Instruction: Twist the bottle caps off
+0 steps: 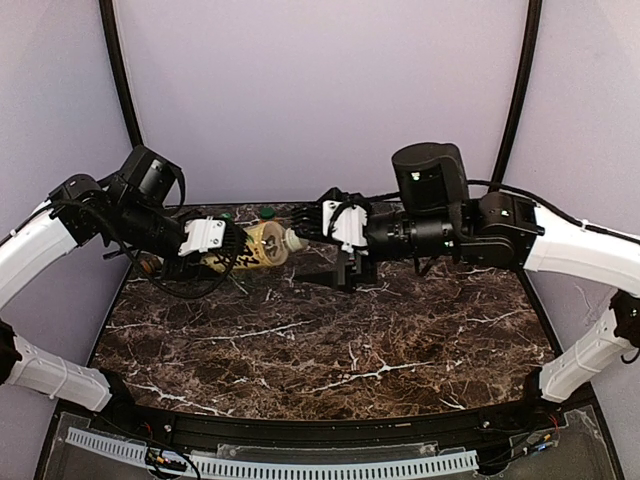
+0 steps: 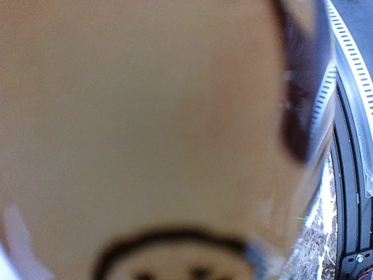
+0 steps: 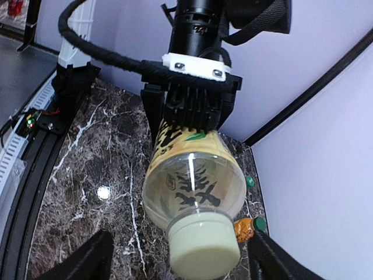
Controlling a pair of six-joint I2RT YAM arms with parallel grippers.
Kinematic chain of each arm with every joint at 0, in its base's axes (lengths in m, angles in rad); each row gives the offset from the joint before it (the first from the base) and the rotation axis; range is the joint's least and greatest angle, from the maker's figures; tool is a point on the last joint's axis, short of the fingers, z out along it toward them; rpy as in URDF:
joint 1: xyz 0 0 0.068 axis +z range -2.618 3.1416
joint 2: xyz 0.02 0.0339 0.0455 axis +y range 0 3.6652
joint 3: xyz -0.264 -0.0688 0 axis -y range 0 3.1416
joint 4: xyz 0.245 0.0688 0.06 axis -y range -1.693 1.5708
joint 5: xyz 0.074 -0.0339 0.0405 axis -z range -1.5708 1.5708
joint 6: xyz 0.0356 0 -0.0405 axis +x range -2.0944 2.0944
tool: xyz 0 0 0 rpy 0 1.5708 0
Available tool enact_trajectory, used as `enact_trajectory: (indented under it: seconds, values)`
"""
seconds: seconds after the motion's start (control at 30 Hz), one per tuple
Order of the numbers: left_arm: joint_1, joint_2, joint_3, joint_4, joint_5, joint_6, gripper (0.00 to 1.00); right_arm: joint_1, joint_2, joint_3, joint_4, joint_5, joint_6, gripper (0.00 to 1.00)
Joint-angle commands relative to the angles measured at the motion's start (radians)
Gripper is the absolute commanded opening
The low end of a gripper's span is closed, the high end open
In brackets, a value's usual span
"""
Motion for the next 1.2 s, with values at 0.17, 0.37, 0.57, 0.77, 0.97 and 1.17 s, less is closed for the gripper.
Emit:
enact_trajectory:
  seconds: [0.17, 0.37, 0.57, 0.77, 0.97, 1.17]
  values:
    - [-0.001, 0.005, -0.014, 0.24, -0.219, -0.052, 0.18, -0.089, -0.207, -0.11, 0.21, 0.03, 0.551, 0.98]
    - [-0.003, -0.011, -0.1, 0.608, -0.507, 0.037, 0.18, -0.227, -0.097, -0.026, 0.152, 0.054, 1.241, 0.85]
    - [-0.016, -0.053, -0.233, 0.864, -0.6, 0.258, 0.18, -0.235, -0.043, -0.009, 0.286, 0.027, 1.325, 0.8]
    - [-0.025, -0.057, -0.26, 0.892, -0.611, 0.283, 0.18, -0.24, 0.057, 0.052, 0.329, -0.058, 1.357, 0.74]
    - [-0.025, -0.065, -0.266, 0.892, -0.606, 0.286, 0.18, -0.24, 0.073, 0.053, 0.356, -0.03, 1.358, 0.67]
    - [-0.026, -0.071, -0.278, 0.897, -0.603, 0.288, 0.18, -0.239, 0.099, 0.055, 0.354, -0.063, 1.383, 0.55]
